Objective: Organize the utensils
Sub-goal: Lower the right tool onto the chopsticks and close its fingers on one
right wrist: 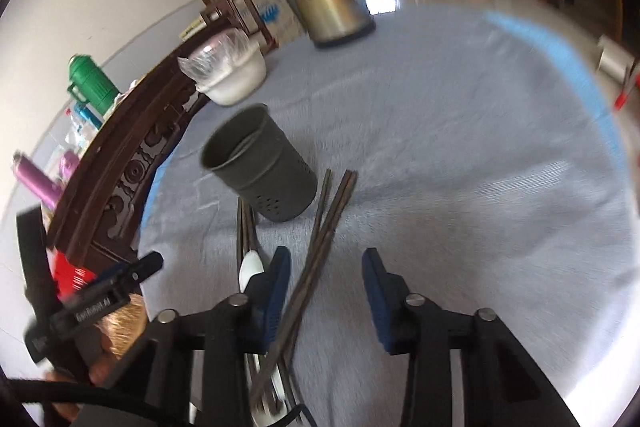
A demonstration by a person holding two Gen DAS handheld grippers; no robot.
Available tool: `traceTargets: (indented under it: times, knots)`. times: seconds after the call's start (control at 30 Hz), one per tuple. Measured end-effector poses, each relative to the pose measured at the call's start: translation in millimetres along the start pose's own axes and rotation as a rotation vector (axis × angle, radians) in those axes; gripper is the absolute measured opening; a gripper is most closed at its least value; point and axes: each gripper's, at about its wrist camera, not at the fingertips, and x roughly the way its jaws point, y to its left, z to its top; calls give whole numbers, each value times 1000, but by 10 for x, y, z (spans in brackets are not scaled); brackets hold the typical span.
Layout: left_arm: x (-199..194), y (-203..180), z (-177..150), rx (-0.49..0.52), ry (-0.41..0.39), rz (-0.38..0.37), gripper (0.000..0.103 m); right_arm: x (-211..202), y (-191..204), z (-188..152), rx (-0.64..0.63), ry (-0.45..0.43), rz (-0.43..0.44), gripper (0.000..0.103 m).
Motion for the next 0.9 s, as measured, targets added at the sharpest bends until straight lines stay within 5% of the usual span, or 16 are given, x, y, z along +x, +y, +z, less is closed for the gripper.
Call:
traceTargets:
  times: [0.17,0.3,0.77,0.9]
  knots:
    - [316,-48,79,-5,83,-51,55,468,-79,180,75,97,18,27]
    - [521,-75,134,-22,137,-98,54,739,-166,192,162,170,16,16]
    - [688,-416,181,56,168,-94,47,652,-226,166,125,123,-67,5]
    - [679,-350,139,33,182,-104,45,644,-373,135,209,150,76,6]
